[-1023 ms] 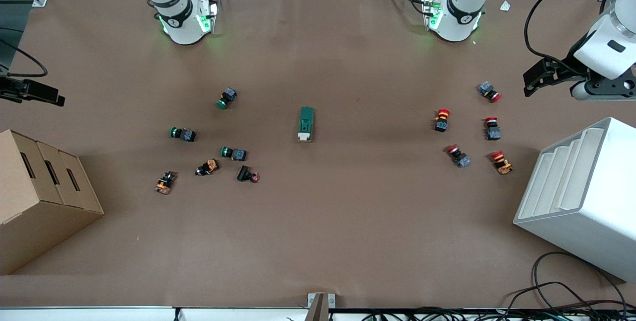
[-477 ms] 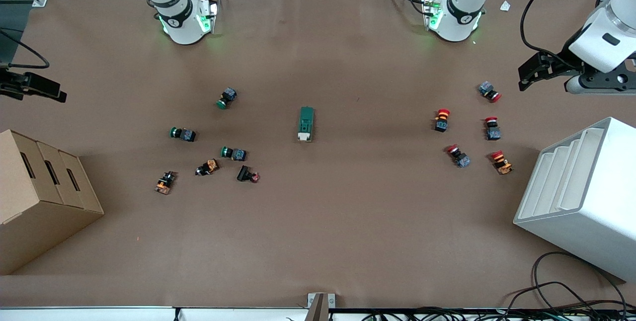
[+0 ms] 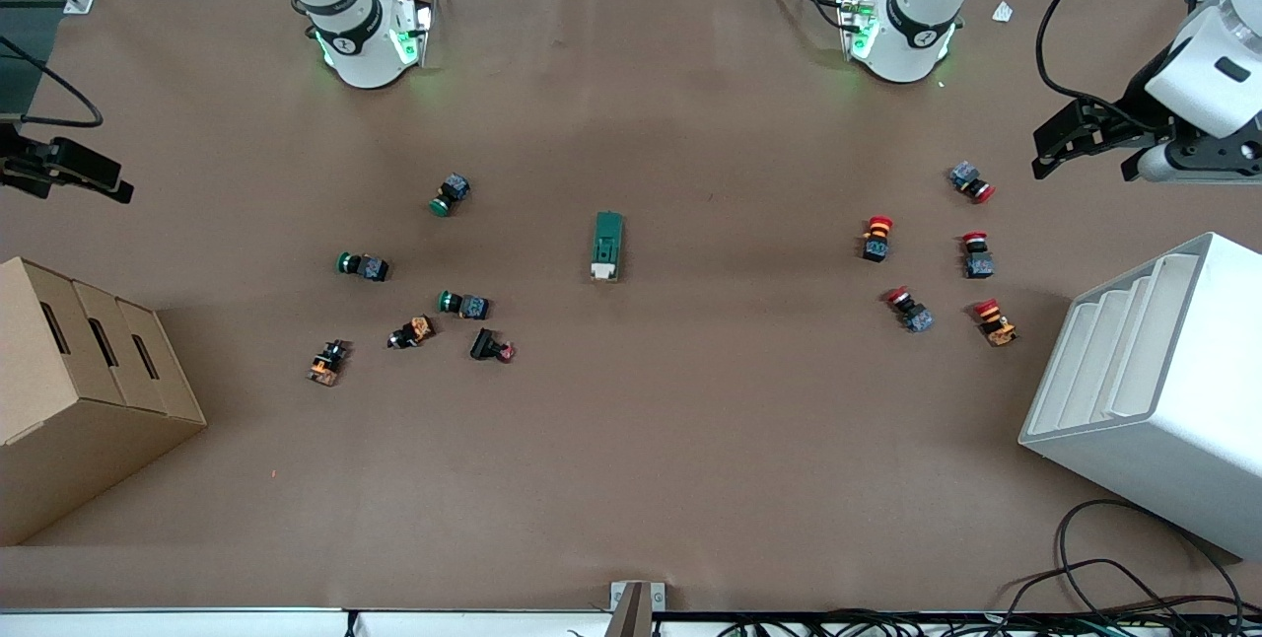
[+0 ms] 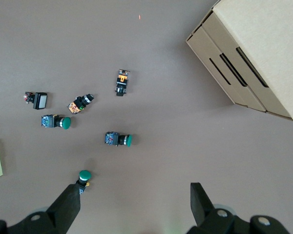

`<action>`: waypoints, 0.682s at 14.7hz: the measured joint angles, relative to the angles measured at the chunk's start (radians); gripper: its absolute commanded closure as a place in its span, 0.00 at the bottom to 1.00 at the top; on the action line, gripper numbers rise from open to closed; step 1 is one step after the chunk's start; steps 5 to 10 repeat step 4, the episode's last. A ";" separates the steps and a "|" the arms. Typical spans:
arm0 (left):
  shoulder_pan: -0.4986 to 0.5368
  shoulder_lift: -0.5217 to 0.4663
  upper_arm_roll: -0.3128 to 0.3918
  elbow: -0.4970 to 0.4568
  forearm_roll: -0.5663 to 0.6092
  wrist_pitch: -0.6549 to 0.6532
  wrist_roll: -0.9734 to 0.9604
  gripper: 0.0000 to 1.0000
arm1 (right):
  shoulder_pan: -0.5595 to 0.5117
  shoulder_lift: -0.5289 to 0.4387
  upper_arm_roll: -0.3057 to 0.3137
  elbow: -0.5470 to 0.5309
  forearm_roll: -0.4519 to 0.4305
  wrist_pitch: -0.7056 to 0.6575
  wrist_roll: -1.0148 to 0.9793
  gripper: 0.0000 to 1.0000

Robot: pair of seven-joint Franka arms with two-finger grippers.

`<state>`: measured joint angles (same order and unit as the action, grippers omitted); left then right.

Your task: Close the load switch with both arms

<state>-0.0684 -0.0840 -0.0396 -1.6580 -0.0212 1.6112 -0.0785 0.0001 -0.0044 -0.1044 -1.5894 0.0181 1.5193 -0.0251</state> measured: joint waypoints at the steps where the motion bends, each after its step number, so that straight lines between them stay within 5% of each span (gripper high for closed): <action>1: 0.000 0.001 0.001 0.003 0.000 0.000 0.000 0.00 | 0.000 -0.003 0.003 -0.003 0.000 0.001 0.000 0.00; 10: 0.000 0.007 0.001 0.007 0.000 0.000 0.000 0.00 | -0.001 -0.003 0.005 -0.005 0.000 0.001 0.000 0.00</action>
